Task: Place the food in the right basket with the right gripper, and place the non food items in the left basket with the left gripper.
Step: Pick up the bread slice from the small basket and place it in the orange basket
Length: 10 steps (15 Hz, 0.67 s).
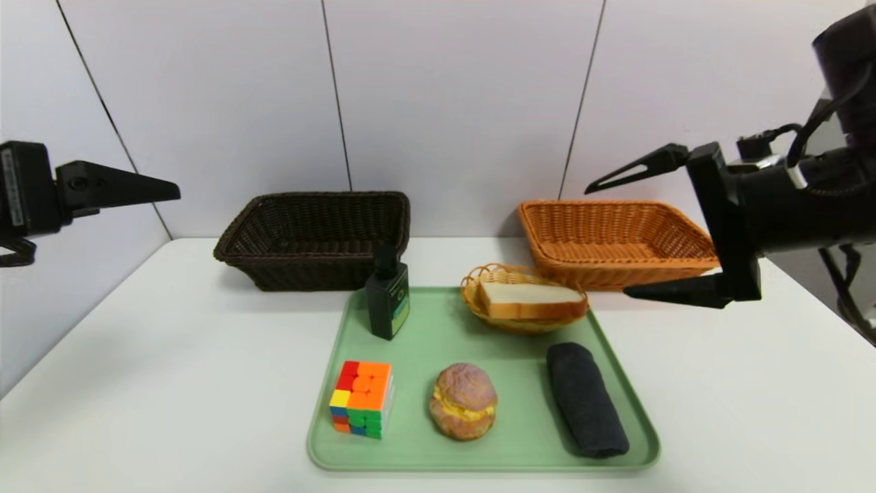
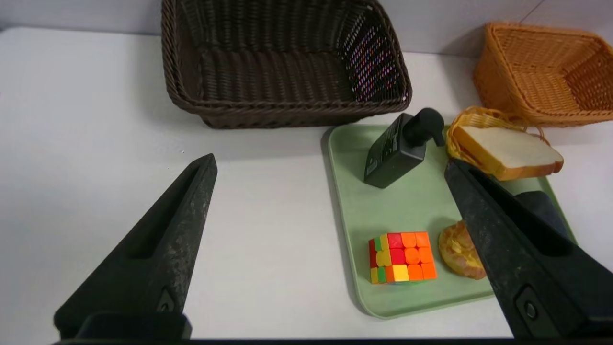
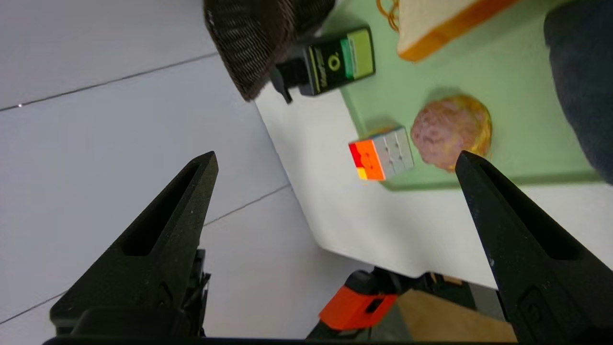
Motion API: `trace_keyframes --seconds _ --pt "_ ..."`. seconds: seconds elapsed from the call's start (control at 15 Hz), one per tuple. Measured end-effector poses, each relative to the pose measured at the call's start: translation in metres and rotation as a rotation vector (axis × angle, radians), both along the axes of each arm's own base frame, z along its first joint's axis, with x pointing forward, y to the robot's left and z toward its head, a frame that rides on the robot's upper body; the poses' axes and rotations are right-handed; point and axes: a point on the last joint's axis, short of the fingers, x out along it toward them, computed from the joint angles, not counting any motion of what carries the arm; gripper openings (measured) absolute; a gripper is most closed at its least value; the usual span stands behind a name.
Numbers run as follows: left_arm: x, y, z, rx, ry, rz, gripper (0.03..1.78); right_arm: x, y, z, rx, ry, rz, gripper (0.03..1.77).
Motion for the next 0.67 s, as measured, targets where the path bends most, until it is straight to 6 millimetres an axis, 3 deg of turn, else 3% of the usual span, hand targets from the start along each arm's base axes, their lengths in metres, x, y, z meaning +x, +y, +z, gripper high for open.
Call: trace_keyframes --seconds 0.33,0.67 --pt "0.007 -0.026 -0.024 -0.011 0.087 0.028 1.69 0.010 0.008 -0.037 0.012 0.119 -0.010 1.71" --pt "0.006 -0.033 -0.034 -0.008 0.115 -0.006 1.69 0.017 0.010 -0.068 0.097 0.096 -0.063 1.71"
